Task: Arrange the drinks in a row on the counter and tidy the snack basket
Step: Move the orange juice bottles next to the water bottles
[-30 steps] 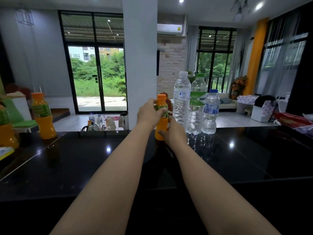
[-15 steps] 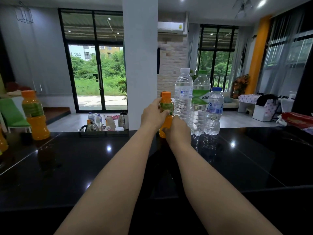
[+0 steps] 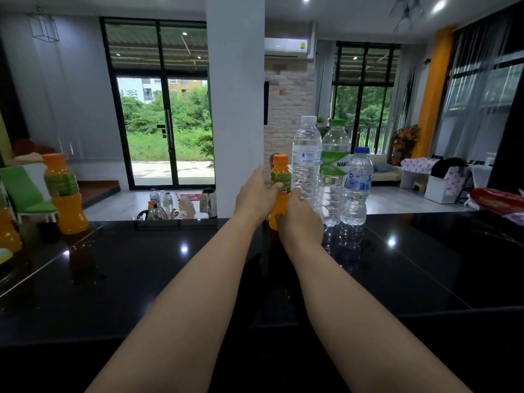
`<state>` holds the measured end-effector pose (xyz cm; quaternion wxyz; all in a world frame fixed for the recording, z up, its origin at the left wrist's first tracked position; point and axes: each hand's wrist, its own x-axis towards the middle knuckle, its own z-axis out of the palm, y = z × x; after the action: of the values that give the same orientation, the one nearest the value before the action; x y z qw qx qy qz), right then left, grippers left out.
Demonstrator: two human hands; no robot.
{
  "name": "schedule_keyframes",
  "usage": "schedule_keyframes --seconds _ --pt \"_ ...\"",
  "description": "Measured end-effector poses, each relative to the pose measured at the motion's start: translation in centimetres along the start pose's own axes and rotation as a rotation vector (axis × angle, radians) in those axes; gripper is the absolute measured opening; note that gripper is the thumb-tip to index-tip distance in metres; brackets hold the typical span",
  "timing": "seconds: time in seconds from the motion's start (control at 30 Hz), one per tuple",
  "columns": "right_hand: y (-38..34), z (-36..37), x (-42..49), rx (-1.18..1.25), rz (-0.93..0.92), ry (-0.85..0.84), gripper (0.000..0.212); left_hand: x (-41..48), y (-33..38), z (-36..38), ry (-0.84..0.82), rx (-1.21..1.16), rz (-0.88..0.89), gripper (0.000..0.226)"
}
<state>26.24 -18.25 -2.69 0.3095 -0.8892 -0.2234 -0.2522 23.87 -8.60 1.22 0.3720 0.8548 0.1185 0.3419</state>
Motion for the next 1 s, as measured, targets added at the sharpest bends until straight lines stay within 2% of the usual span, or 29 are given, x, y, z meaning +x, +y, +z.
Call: schedule_keyframes --seconds 0.1,0.23,0.33,0.4,0.53,0.77,1.0 --pt "-0.4 -0.7 -0.9 -0.024 -0.077 0.054 0.048 -0.8 -0.4 -2.1 0.024 0.103 0.001 0.065" --pt "-1.7 -1.5 -2.6 -0.137 -0.238 0.096 0.044 -3.2 -2.4 -6.8 0.05 0.229 0.004 0.06" --pt "-3.3 -1.5 -3.5 -0.28 -0.418 0.076 0.047 -5.5 -4.4 -11.5 0.068 0.342 -0.003 0.056" --pt "-5.1 -1.4 -4.3 -0.301 -0.475 0.039 0.047 -7.0 -5.7 -14.9 0.094 0.399 -0.013 0.056" --pt "-10.5 -0.8 -6.5 -0.207 -0.499 0.011 0.048 -9.2 -8.1 -21.3 0.188 0.491 -0.07 0.06" --pt "-20.7 2.5 -8.3 -0.065 -0.556 -0.076 0.052 -12.1 -10.3 -29.6 0.358 0.64 -0.002 0.056" --pt "-29.2 7.3 -9.4 0.112 -0.512 -0.128 0.056 -12.1 -14.1 -36.4 0.45 0.653 -0.068 0.064"
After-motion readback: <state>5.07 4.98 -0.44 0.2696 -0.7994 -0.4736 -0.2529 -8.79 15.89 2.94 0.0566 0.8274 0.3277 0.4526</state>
